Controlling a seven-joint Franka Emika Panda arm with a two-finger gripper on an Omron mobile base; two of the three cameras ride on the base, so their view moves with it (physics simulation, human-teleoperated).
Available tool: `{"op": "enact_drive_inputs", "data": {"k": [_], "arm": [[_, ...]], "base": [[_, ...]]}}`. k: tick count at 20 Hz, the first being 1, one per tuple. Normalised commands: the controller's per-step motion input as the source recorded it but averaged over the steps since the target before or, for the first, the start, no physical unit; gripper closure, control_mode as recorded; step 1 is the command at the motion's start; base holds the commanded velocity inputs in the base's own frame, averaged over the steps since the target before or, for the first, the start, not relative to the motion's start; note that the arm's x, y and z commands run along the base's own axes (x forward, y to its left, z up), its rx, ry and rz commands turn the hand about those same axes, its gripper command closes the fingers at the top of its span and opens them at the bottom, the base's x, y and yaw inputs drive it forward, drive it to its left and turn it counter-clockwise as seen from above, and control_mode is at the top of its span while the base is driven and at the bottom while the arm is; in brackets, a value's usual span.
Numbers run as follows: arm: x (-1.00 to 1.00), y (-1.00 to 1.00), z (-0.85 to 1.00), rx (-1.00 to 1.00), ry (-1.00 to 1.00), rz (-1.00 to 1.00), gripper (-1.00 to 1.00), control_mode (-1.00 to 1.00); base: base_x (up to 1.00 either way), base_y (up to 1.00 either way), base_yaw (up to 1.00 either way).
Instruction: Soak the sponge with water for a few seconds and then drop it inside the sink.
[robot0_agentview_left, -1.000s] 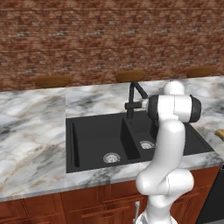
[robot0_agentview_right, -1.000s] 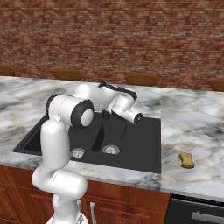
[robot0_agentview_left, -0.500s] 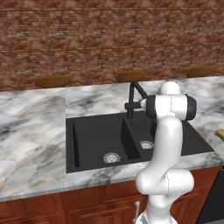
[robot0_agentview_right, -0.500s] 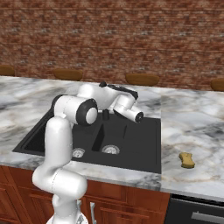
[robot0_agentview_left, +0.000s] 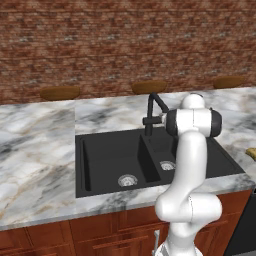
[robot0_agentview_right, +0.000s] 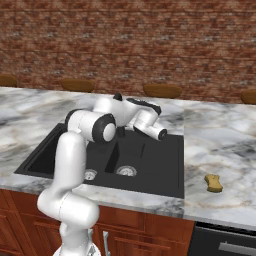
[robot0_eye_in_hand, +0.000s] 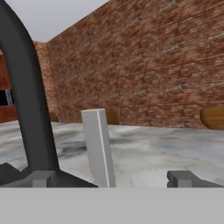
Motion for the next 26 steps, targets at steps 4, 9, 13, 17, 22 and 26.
{"op": "enact_drive_inputs", "data": {"k": [4, 9, 13, 17, 22, 26], "arm": [[0.3, 0.0, -0.17, 0.0, 0.01, 0.0, -1.0, -1.0], [0.33, 0.0, -0.19, 0.0, 0.01, 0.0, -1.0, -1.0], [0.21, 0.0, -0.09, 0.0, 0.0, 0.0, -1.0, -1.0], [0.14, 0.0, -0.05, 0.0, 0.0, 0.0, -1.0, -1.0], [0.07, 0.0, -0.03, 0.0, 0.0, 0.0, -1.0, -1.0], [0.04, 0.01, 0.0, 0.0, 0.0, 0.0, -1.0, -1.0]], "base": [[0.0, 0.0, 0.0], [0.0, 0.0, 0.0], [0.0, 0.0, 0.0], [0.0, 0.0, 0.0], [0.0, 0.0, 0.0], [0.0, 0.0, 0.0]]}}
